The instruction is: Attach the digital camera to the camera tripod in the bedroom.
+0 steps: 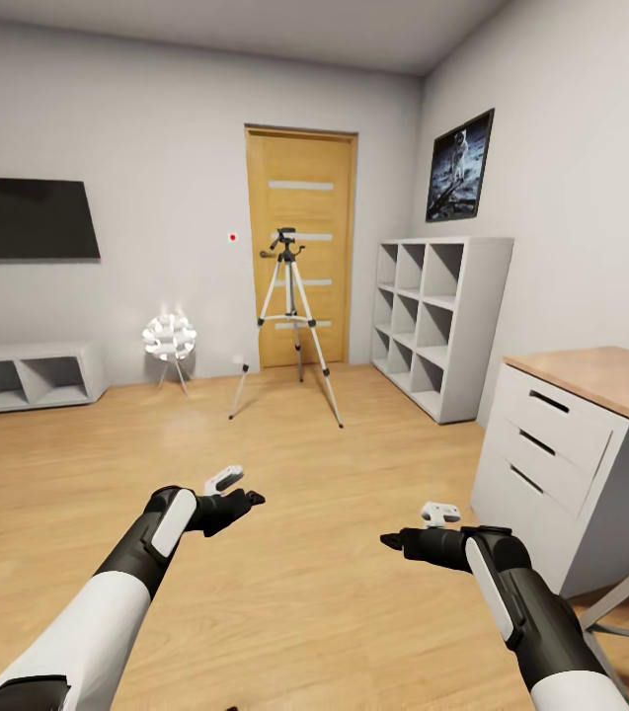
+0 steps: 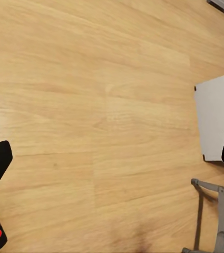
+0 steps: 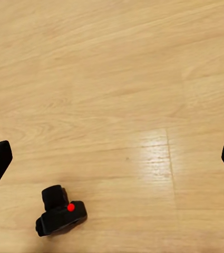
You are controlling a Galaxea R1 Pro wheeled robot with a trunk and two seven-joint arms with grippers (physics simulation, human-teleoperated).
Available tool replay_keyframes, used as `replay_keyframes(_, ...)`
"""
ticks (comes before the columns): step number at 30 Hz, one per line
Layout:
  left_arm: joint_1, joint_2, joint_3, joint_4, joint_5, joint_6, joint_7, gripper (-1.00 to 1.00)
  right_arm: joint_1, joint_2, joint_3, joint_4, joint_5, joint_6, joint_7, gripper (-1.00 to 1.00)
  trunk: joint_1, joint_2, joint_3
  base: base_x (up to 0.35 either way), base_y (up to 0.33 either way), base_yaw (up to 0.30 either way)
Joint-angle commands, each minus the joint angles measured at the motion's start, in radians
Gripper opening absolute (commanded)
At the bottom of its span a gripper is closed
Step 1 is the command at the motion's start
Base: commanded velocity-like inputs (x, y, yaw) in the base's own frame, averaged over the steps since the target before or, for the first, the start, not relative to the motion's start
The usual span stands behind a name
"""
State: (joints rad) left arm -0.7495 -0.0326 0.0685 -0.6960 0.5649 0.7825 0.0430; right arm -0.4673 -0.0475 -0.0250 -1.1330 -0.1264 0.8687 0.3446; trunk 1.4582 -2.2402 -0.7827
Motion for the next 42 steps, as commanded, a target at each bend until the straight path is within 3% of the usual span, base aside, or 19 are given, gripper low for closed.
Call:
replay_keyframes(1, -0.001, -0.001, 0.005, -0.001, 0.007, 0.006, 0.005, 1.0, -0.001, 0.0, -0.001, -0.001, -0.007, 0.006, -0.001, 1.0, 0.004, -0.008, -0.004, 0.0, 0.0, 0.0)
replay_keyframes(25, -0.001, -0.001, 0.005, 0.006, 0.002, -0.005, 0.006, 1.0, -0.001, 0.0, -0.001, -0.001, -0.006, 0.006, -0.001, 1.0, 0.096, -0.176, -0.08, 0.0, 0.0, 0.0)
replay_keyframes(32, -0.001, 0.001, -0.001, 0.012, -0.018, -0.011, 0.025, 1.0, -0.001, 0.0, -0.001, -0.001, -0.007, 0.006, -0.001, 1.0, 0.123, -0.225, -0.101, 0.0, 0.0, 0.0)
replay_keyframes(33, -0.001, 0.003, -0.002, 0.017, -0.028, -0.013, 0.029, 1.0, -0.001, 0.0, -0.001, -0.001, -0.007, 0.006, -0.001, 1.0, 0.126, -0.232, -0.105, 0.0, 0.0, 0.0)
replay_keyframes(36, -0.001, 0.022, -0.003, 0.05, -0.107, -0.034, 0.045, 1.0, -0.001, 0.0, 0.0, -0.001, -0.007, 0.006, -0.001, 1.0, 0.138, -0.253, -0.114, 0.0, 0.0, 0.0)
replay_keyframes(37, -0.001, 0.032, -0.004, 0.07, -0.159, -0.055, 0.049, 1.0, -0.001, 0.0, 0.0, -0.001, -0.007, 0.006, -0.001, 1.0, 0.142, -0.26, -0.117, 0.0, 0.0, 0.0)
replay_keyframes(40, -0.001, 0.043, -0.004, 0.108, -0.255, -0.105, 0.054, 1.0, -0.001, 0.0, 0.0, -0.001, -0.007, 0.006, -0.001, 1.0, 0.143, -0.26, -0.129, 0.0, 0.0, 0.0)
replay_keyframes(41, -0.001, 0.048, -0.003, 0.147, -0.334, -0.155, 0.057, 1.0, -0.001, 0.0, -0.001, -0.001, -0.007, 0.006, -0.001, 1.0, 0.144, -0.261, -0.133, 0.0, 0.0, 0.0)
replay_keyframes(42, -0.001, 0.048, -0.003, 0.15, -0.34, -0.159, 0.057, 1.0, -0.001, 0.0, -0.001, -0.001, -0.007, 0.006, -0.001, 1.0, 0.144, -0.261, -0.136, 0.0, 0.0, 0.0)
